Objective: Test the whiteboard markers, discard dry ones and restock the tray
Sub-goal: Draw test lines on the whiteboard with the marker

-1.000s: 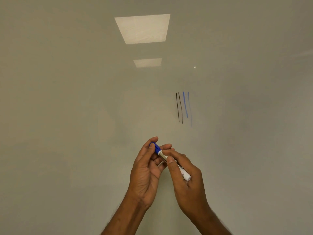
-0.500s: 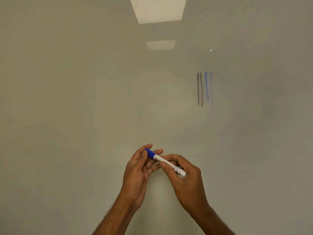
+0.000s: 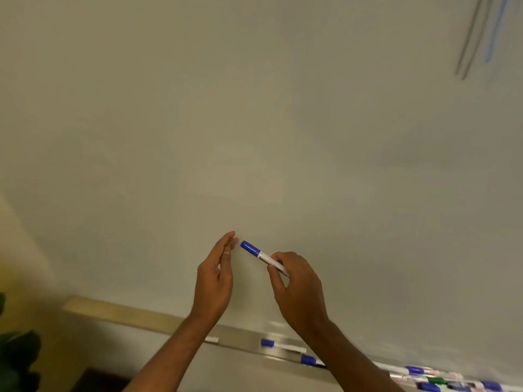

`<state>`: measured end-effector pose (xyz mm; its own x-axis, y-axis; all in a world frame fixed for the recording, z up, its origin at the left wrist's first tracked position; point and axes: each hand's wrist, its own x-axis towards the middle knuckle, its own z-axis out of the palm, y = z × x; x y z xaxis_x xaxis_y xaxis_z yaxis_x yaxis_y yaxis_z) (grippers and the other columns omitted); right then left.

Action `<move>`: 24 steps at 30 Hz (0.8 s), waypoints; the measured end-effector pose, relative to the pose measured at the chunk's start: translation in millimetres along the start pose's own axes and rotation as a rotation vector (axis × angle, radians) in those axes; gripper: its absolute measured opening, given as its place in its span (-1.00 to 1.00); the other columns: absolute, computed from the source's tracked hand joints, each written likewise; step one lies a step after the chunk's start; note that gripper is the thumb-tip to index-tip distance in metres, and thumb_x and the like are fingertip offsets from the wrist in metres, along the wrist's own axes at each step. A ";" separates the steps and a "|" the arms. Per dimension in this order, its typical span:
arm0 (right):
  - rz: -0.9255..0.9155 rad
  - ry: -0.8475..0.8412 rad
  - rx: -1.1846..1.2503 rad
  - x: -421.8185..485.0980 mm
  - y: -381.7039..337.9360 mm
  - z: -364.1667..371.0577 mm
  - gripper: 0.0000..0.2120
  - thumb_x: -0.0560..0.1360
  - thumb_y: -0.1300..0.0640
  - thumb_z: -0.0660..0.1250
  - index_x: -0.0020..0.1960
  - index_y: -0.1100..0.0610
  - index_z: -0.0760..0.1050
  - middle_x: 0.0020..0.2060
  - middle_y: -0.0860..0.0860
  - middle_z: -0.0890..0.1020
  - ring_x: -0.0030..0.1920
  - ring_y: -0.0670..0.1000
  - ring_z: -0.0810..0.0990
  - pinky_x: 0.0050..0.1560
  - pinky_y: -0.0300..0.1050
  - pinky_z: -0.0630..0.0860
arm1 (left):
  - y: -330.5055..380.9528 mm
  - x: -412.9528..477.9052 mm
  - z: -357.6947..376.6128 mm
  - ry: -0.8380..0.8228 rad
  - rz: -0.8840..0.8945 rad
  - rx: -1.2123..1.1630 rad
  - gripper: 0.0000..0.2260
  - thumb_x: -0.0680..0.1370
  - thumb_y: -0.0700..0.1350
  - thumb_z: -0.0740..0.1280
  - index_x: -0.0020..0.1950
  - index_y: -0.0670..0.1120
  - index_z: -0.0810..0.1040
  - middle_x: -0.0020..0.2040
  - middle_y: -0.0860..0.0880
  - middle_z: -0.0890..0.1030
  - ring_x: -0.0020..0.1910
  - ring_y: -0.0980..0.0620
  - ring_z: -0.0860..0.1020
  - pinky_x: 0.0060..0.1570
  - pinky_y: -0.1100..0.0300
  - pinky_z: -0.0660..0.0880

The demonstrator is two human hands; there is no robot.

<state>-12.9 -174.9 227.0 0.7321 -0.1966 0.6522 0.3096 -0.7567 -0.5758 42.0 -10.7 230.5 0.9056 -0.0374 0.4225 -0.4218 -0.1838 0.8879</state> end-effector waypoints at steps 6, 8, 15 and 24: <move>0.085 -0.133 -0.034 -41.6 27.4 77.2 -0.94 0.57 0.09 0.33 0.03 -0.03 0.52 -0.17 -0.18 0.52 -0.20 -0.08 0.50 -0.18 -0.13 0.54 | -103.5 -20.5 -53.4 -0.005 0.011 0.437 -0.61 0.72 -0.20 0.15 0.56 -0.05 0.38 0.52 -0.08 0.45 0.53 -0.04 0.37 0.51 -0.05 0.33; 0.111 -0.170 -0.055 -53.2 34.9 100.6 -0.94 0.55 0.10 0.35 0.02 -0.01 0.53 -0.18 -0.16 0.53 -0.21 -0.09 0.50 -0.18 -0.14 0.54 | -133.9 -29.3 -68.2 -0.053 -0.020 0.565 -0.59 0.71 -0.21 0.16 0.58 -0.07 0.33 0.58 -0.10 0.34 0.61 -0.05 0.20 0.56 -0.05 0.21; 0.166 -0.343 -0.152 -83.8 57.0 176.0 -0.91 0.58 0.10 0.31 0.06 0.05 0.56 -0.18 -0.08 0.58 -0.21 -0.06 0.52 -0.18 -0.10 0.57 | -207.4 -61.9 -93.8 -0.238 -0.130 0.844 -0.51 0.71 -0.21 0.16 0.65 -0.11 0.16 0.65 -0.10 0.16 0.65 -0.03 0.00 0.60 0.00 0.00; 0.193 -0.548 -0.236 -106.1 80.6 257.7 -0.84 0.61 0.10 0.26 0.13 0.07 0.58 -0.11 -0.02 0.64 -0.15 -0.01 0.56 -0.08 -0.09 0.56 | -277.0 -80.3 -99.0 -0.295 -0.180 0.889 -0.48 0.72 -0.20 0.08 0.67 -0.09 0.00 0.66 -0.06 -0.01 0.61 0.05 -0.17 0.55 0.08 -0.19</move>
<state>90.7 -54.4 -15.7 0.9855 -0.0429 0.1640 0.0442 -0.8691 -0.4926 81.8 140.5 -31.3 0.9795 -0.1600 0.1222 -0.1971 -0.8860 0.4197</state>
